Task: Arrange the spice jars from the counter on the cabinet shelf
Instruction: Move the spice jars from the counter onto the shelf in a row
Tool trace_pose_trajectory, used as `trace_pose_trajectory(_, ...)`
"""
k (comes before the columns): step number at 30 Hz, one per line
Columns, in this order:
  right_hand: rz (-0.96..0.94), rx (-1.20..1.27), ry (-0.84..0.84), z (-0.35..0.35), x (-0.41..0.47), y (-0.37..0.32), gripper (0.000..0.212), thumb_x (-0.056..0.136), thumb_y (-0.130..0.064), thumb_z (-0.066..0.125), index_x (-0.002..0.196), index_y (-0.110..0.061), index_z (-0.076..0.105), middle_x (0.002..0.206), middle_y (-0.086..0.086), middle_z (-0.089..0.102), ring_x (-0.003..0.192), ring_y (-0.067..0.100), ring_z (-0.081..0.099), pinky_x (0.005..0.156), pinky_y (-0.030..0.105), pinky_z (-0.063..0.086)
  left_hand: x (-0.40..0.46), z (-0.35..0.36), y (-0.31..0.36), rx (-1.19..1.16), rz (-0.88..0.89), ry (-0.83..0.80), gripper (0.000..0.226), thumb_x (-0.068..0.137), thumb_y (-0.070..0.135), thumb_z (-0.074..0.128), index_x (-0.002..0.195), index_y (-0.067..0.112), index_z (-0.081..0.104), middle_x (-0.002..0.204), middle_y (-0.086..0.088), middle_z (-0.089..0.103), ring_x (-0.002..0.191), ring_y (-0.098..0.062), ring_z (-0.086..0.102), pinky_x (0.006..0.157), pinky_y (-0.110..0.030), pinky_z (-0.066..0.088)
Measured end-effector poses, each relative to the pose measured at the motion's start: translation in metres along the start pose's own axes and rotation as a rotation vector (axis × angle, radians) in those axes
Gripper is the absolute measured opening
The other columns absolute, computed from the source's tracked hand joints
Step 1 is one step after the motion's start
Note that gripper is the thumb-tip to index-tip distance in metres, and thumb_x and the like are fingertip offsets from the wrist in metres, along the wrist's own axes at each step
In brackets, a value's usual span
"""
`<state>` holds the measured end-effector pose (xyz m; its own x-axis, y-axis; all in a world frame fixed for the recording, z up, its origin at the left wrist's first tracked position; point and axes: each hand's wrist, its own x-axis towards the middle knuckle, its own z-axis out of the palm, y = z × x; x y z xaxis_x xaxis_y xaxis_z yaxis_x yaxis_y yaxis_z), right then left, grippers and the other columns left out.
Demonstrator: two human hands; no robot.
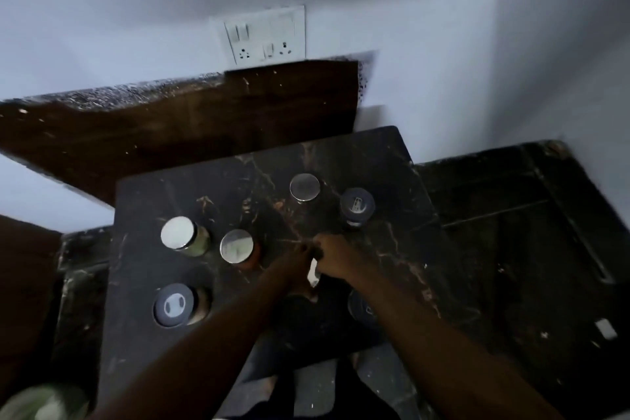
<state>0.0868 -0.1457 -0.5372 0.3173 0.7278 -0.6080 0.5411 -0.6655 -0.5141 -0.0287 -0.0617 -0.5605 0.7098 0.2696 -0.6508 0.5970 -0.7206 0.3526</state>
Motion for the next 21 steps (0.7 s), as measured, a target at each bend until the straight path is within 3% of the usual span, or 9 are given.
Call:
trace_pose_trajectory(4,-0.076,-0.089,0.06,0.018,-0.009,0.014,0.079,0.078,-0.023,0.079,0.148,-0.021,0.043,0.152,0.007,0.047,0.139,0.026,0.046,0.118,0.037,0.036,0.002,0.016,0.0,-0.025,0.029,0.17,0.091,0.074,0.032,0.083,0.151,0.018,0.037,0.159,-0.008,0.03,0.147,-0.03,0.036,0.118,-0.044,0.038)
trace_pose_trajectory(7,-0.176,-0.112,0.203,0.011,-0.015,0.018,0.085,0.071,-0.031,0.079,0.147,-0.026,0.041,0.146,0.007,0.053,0.133,0.028,0.052,0.112,0.037,0.04,0.001,-0.005,0.003,-0.221,0.022,0.295,0.093,0.064,0.031,0.091,0.141,0.019,0.04,0.15,-0.006,0.036,0.133,-0.028,0.05,0.107,-0.044,0.05)
trace_pose_trajectory(11,-0.288,0.22,0.151,-0.014,-0.014,0.01,0.099,0.071,-0.02,0.089,0.152,-0.02,0.031,0.149,-0.001,0.049,0.134,0.007,0.048,0.113,0.031,0.044,-0.008,-0.05,0.003,-0.431,0.081,0.411,0.095,0.062,0.049,0.08,0.142,0.026,0.034,0.143,0.001,0.045,0.125,-0.021,0.057,0.103,-0.033,0.048)
trace_pose_trajectory(13,-0.33,0.251,0.234,-0.028,-0.012,0.0,0.105,0.07,-0.027,0.09,0.152,-0.024,0.025,0.148,-0.009,0.045,0.13,-0.004,0.043,0.11,0.017,0.04,-0.016,-0.074,0.005,-0.52,0.156,0.492,0.094,0.064,0.054,0.079,0.144,0.031,0.035,0.14,0.011,0.051,0.123,-0.007,0.056,0.103,-0.028,0.046)
trace_pose_trajectory(15,-0.365,0.254,0.365,-0.048,-0.016,-0.015,0.1,0.069,-0.041,0.087,0.148,-0.032,0.025,0.136,-0.02,0.043,0.115,-0.025,0.04,0.095,-0.007,0.031,-0.032,-0.1,0.01,-0.57,0.214,0.62,0.089,0.067,0.054,0.081,0.142,0.037,0.038,0.127,0.029,0.052,0.113,0.011,0.054,0.098,-0.019,0.045)
trace_pose_trajectory(16,-0.379,0.26,0.421,-0.059,-0.019,-0.023,0.098,0.067,-0.049,0.085,0.145,-0.034,0.027,0.132,-0.023,0.043,0.109,-0.031,0.04,0.088,-0.011,0.031,-0.039,-0.112,0.013,-0.606,0.24,0.677,0.087,0.067,0.055,0.082,0.14,0.038,0.039,0.122,0.034,0.051,0.11,0.016,0.054,0.094,-0.014,0.044)
trace_pose_trajectory(18,-0.401,0.347,0.493,-0.084,-0.028,-0.042,0.098,0.062,-0.059,0.084,0.142,-0.035,0.032,0.134,-0.022,0.05,0.111,-0.025,0.048,0.091,0.001,0.044,-0.057,-0.138,0.02,-0.742,0.308,0.764,0.085,0.068,0.06,0.083,0.14,0.036,0.044,0.122,0.031,0.056,0.114,0.012,0.057,0.093,-0.016,0.049)
trace_pose_trajectory(20,-0.462,0.457,0.541,-0.111,-0.044,-0.065,0.098,0.058,-0.06,0.088,0.137,-0.041,0.034,0.131,-0.02,0.057,0.113,-0.006,0.061,0.09,0.02,0.056,-0.079,-0.163,0.027,-0.886,0.423,0.822,0.076,0.075,0.056,0.08,0.139,0.027,0.05,0.127,0.017,0.063,0.12,-0.004,0.063,0.1,-0.031,0.056)
trace_pose_trajectory(21,-0.51,0.477,0.568,-0.128,-0.055,-0.08,0.095,0.057,-0.06,0.09,0.134,-0.046,0.035,0.126,-0.021,0.06,0.109,-0.003,0.064,0.084,0.021,0.059,-0.093,-0.178,0.031,-0.926,0.492,0.859,0.064,0.083,0.047,0.076,0.137,0.022,0.054,0.129,0.007,0.066,0.121,-0.012,0.064,0.103,-0.04,0.056)
